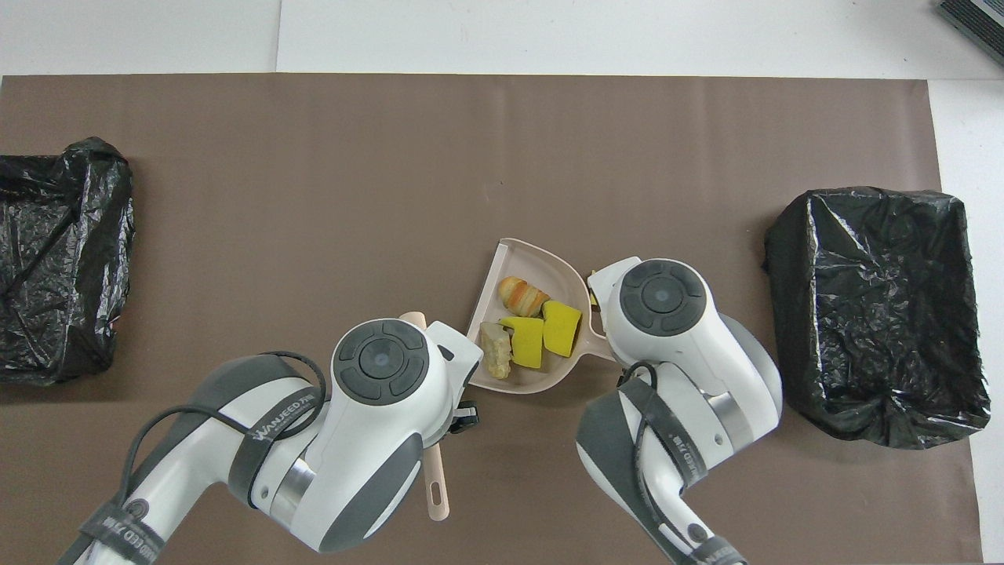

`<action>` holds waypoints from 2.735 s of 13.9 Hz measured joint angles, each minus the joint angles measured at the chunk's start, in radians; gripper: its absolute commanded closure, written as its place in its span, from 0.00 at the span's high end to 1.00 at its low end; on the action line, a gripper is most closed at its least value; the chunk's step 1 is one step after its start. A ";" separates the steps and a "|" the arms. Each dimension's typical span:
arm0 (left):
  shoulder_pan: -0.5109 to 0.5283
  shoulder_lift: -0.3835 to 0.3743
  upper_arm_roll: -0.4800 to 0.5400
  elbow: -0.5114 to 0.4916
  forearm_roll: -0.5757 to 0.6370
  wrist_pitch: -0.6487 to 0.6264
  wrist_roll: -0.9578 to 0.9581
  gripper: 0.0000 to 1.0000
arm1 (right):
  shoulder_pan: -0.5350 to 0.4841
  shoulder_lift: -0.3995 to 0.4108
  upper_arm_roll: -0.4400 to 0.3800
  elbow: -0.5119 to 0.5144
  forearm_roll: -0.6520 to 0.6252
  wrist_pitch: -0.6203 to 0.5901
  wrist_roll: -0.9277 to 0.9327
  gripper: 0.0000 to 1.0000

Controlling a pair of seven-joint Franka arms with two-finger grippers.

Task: Sweep and dump trash in bin
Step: 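Carry the loaded dustpan to the nearer black bin with the right gripper, then tip the dustpan into the bin while the left gripper releases the brush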

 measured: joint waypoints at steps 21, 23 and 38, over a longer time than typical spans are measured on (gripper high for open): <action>-0.343 -0.168 -0.023 -0.424 0.001 0.357 -0.186 0.17 | -0.929 -0.064 -0.076 0.457 -0.079 -0.341 -0.891 0.00; -0.341 -0.168 -0.016 -0.425 0.001 0.358 -0.174 0.53 | -0.930 -0.062 -0.099 0.451 -0.176 -0.218 -0.978 0.00; 0.118 -0.144 0.013 0.233 0.150 -0.175 0.344 1.00 | -0.831 -0.036 -0.092 0.239 -0.707 0.115 -0.959 0.00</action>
